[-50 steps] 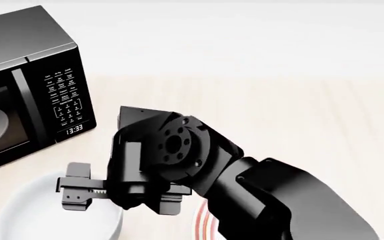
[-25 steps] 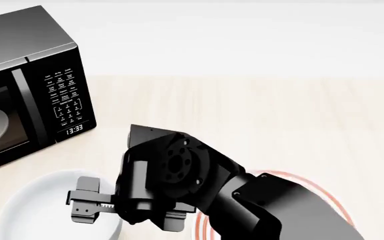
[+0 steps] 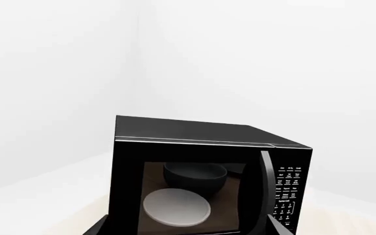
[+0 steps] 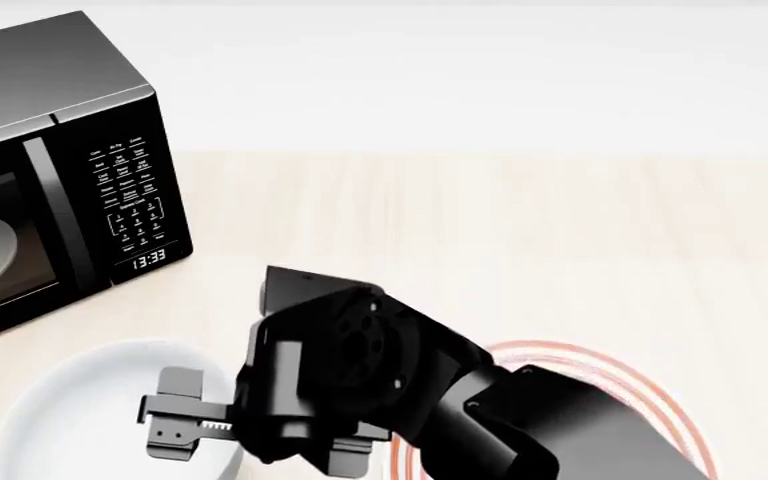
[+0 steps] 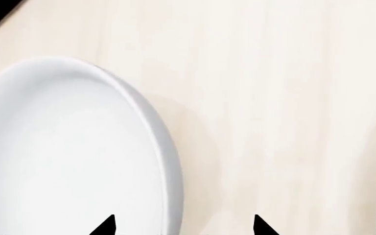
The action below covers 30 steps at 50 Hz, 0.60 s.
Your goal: Put the white bowl to the right of the plate.
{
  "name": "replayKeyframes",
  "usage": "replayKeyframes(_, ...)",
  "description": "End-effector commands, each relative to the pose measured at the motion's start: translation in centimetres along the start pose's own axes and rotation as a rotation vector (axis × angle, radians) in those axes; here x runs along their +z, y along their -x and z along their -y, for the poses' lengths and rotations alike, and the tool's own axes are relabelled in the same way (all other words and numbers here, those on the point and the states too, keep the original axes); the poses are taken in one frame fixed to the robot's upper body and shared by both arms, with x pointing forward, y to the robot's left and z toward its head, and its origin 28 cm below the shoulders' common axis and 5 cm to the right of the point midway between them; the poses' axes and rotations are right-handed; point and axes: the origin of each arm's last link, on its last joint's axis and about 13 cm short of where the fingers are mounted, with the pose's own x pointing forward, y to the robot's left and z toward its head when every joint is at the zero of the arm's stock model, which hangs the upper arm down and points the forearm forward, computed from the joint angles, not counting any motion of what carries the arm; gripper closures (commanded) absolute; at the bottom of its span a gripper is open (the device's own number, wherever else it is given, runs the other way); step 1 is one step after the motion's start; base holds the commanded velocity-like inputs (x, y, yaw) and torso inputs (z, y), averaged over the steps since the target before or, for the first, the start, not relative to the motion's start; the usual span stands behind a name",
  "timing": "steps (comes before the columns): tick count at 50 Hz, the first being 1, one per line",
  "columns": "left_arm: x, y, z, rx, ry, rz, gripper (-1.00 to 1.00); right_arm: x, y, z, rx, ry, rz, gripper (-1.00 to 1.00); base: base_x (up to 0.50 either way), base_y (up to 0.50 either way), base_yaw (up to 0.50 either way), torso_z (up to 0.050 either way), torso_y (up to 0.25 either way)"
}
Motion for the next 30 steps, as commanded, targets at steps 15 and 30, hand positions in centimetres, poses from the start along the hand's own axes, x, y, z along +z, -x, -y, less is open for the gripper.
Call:
replayKeyframes(15, 0.13, 0.1, -0.08, 0.0, 0.003, 0.004, -1.0, -0.64, -0.49, -0.28, 0.031, 0.013, 0.012, -1.0, 0.0, 0.0, 0.0, 0.0, 0.0)
replayKeyframes(30, -0.02, 0.22, -0.16, 0.0, 0.007, 0.006, -1.0, -0.64, -0.82, 0.05, 0.01, 0.019, 0.033, -1.0, 0.0, 0.0, 0.0, 0.0, 0.0)
